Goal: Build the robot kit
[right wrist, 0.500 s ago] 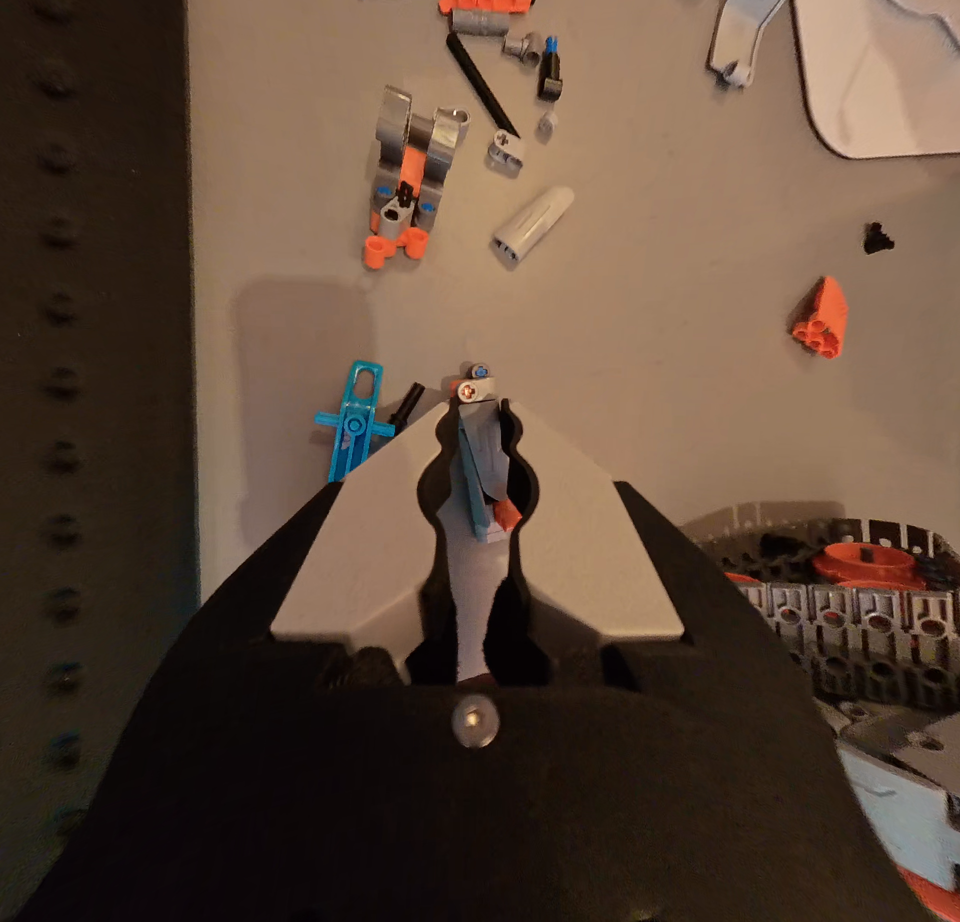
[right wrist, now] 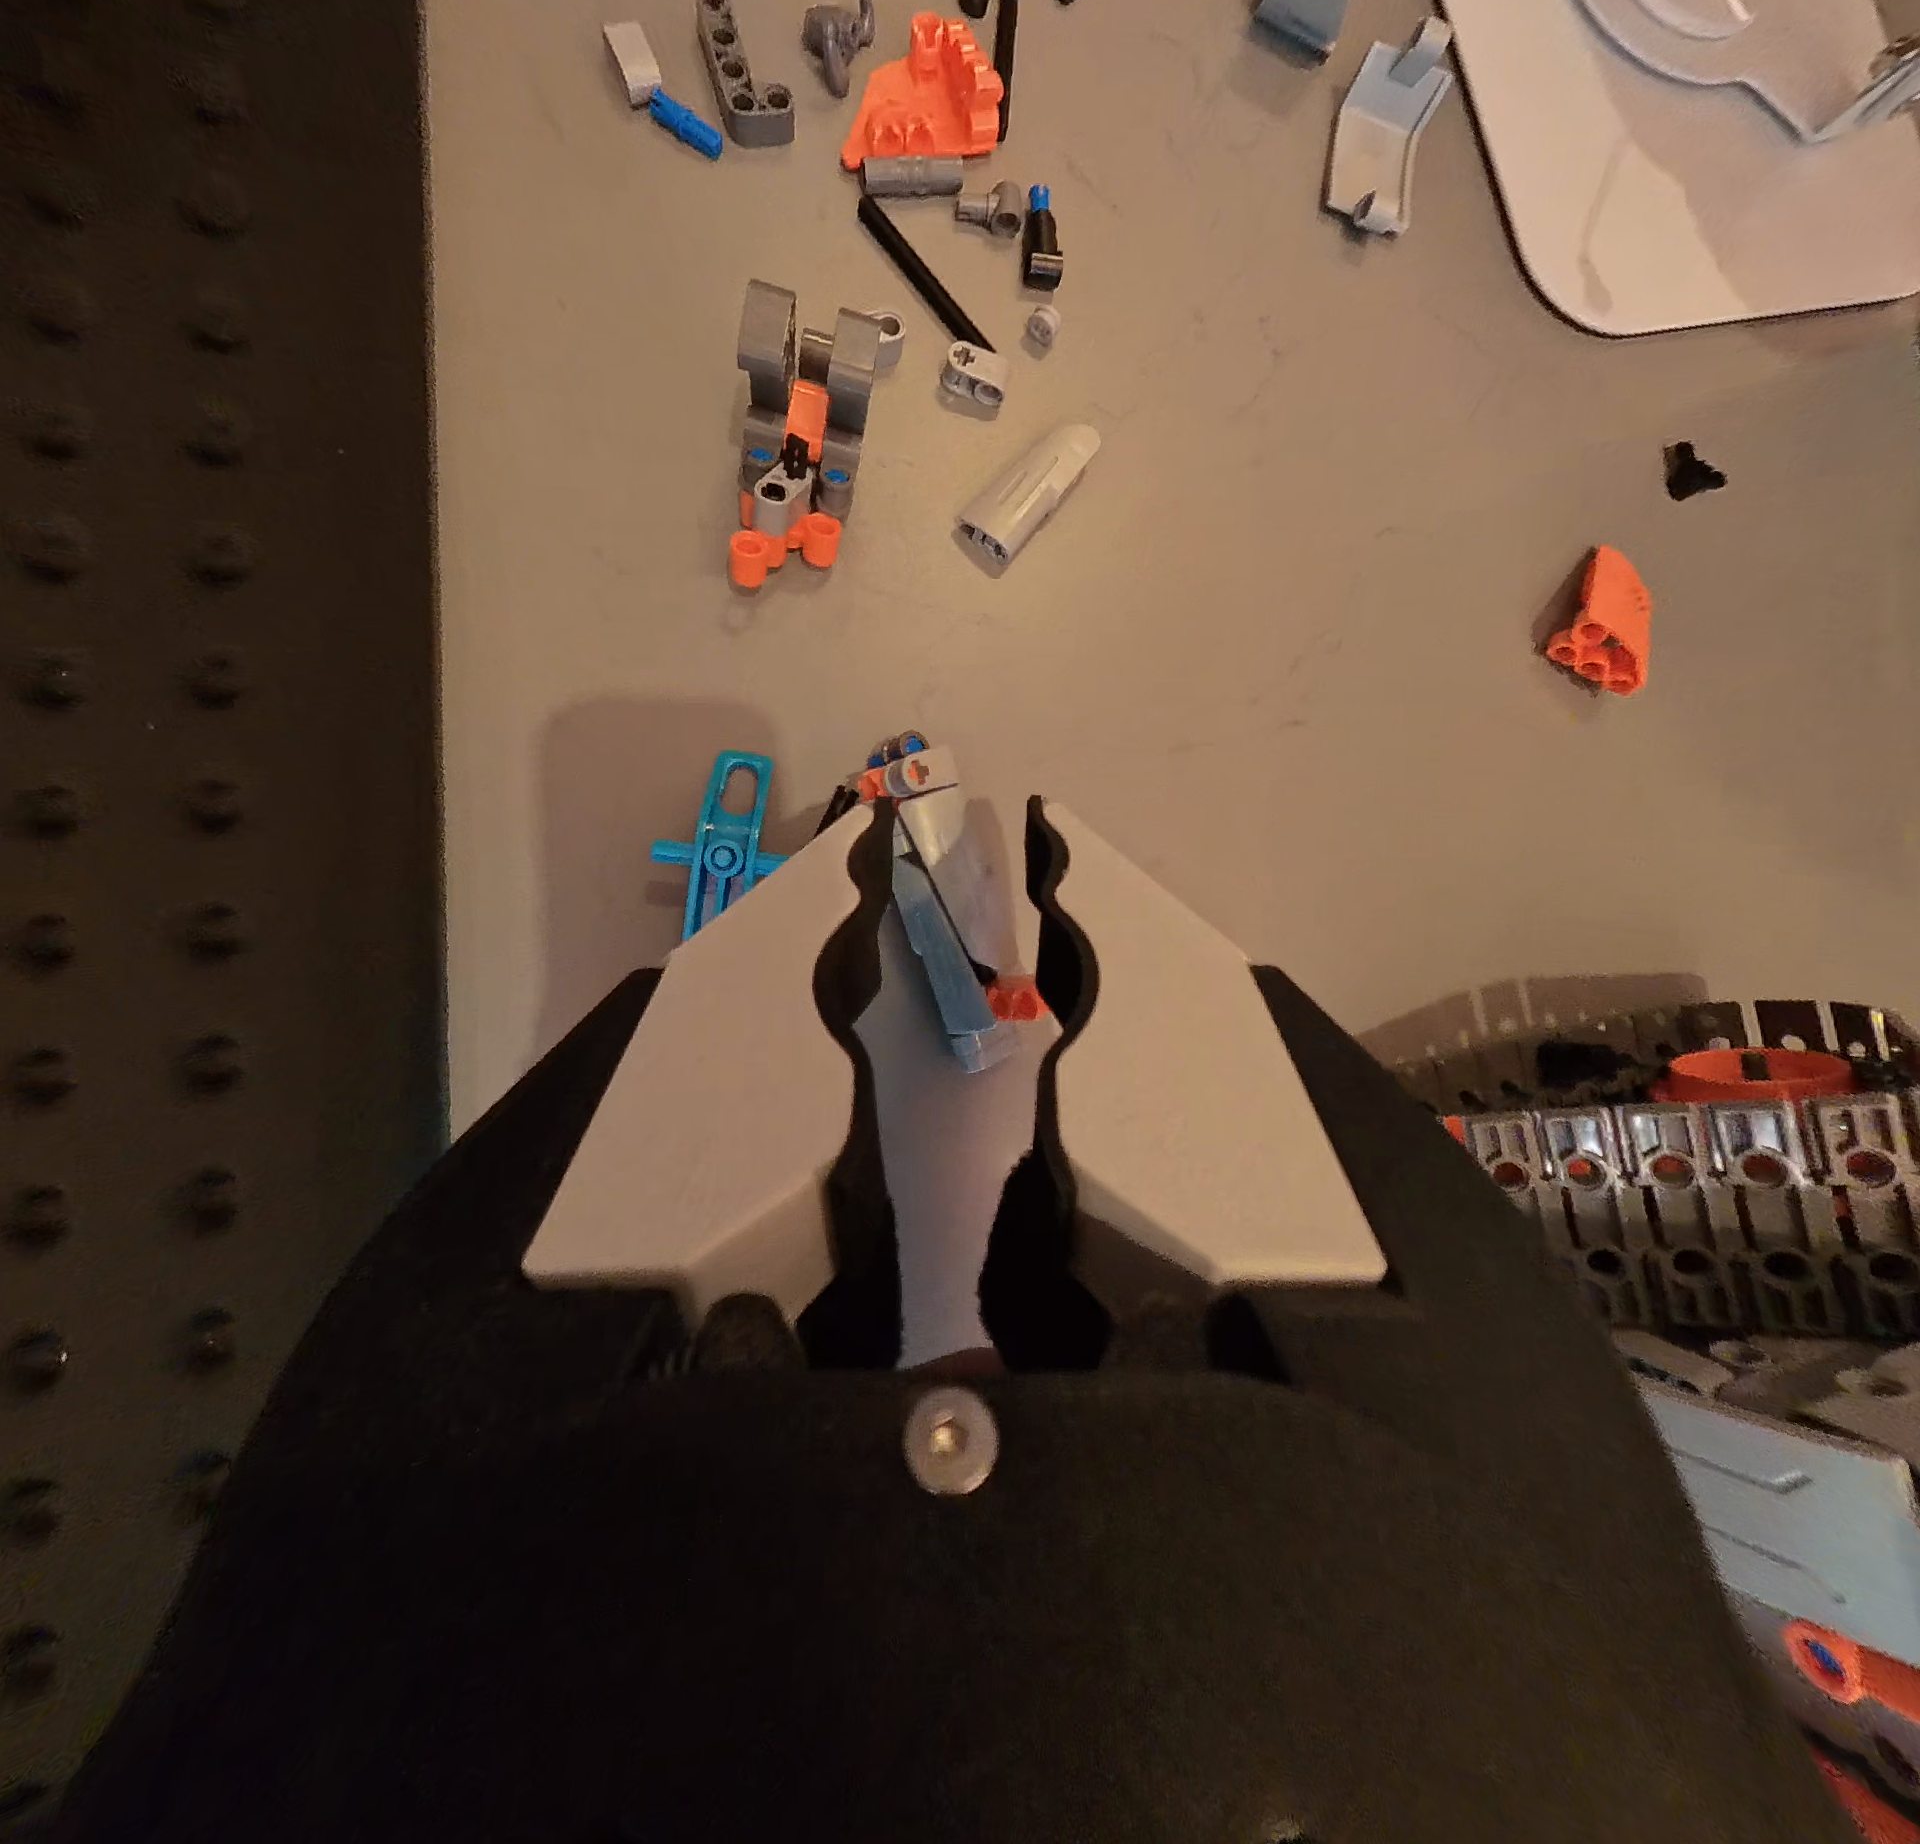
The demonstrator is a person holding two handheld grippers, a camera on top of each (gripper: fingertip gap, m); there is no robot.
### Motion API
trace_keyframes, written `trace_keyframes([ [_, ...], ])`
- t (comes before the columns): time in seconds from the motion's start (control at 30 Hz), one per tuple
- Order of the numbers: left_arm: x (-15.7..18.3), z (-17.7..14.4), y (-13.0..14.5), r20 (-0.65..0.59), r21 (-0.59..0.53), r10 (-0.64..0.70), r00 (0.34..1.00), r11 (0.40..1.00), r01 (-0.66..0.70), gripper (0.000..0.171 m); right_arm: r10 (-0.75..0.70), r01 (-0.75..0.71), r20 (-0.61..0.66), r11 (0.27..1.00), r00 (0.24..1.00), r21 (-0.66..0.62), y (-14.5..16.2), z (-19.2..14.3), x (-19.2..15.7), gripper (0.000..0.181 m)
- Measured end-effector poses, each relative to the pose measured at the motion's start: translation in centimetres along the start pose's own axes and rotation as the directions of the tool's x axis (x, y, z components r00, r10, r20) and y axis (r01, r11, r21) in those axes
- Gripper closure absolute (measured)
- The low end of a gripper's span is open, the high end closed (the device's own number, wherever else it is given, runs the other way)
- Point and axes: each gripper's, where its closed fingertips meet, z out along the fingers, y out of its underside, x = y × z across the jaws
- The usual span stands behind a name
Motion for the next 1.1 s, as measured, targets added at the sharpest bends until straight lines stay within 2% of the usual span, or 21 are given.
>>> trace_keyframes([
  [0.17, -2.8, -4.1, 0.8, 0.100, 0.065, -0.054, 0.994, 0.997, 0.048, 0.148, 0.017, -0.011, -0.059, 0.994, 0.998, 0.107, -1.2, -0.9, 0.6, 0.158],
  [0.43, -7.7, -9.3, 4.8, 0.284, 0.015, -0.098, 0.954, 0.995, 0.097, 0.151, 0.081, -0.035, -0.161, 0.962, 0.984, 0.270, -2.6, -2.6, 1.5, 0.159],
  [0.53, -9.3, -10.5, 5.8, 0.310, 0.013, -0.107, 0.945, 0.994, 0.108, 0.152, 0.099, -0.035, -0.200, 0.953, 0.975, 0.300, -2.4, -2.8, 1.7, 0.159],
  [0.7, -12.4, -12.2, 9.9, 0.350, -0.133, -0.085, 0.933, 0.981, 0.140, 0.152, 0.091, -0.013, -0.248, 0.953, 0.965, 0.301, -1.5, -2.9, 1.9, 0.162],
  [0.77, -13.3, -12.9, 12.3, 0.344, -0.188, -0.105, 0.933, 0.966, 0.178, 0.156, 0.093, -0.010, -0.254, 0.950, 0.963, 0.311, -1.6, -3.1, 2.1, 0.162],
  [0.9, -13.3, -12.8, 17.7, 0.238, -0.306, -0.186, 0.953, 0.917, 0.255, 0.156, 0.155, -0.072, -0.220, 0.936, 0.963, 0.345, -2.3, -3.0, 2.3, 0.161],
  [1.1, -11.7, -8.5, 23.2, 0.049, -0.395, -0.306, 0.951, 0.868, 0.300, 0.152, 0.174, -0.081, -0.259, 0.939, 0.950, 0.334, -3.6, -2.0, 3.5, 0.160],
])
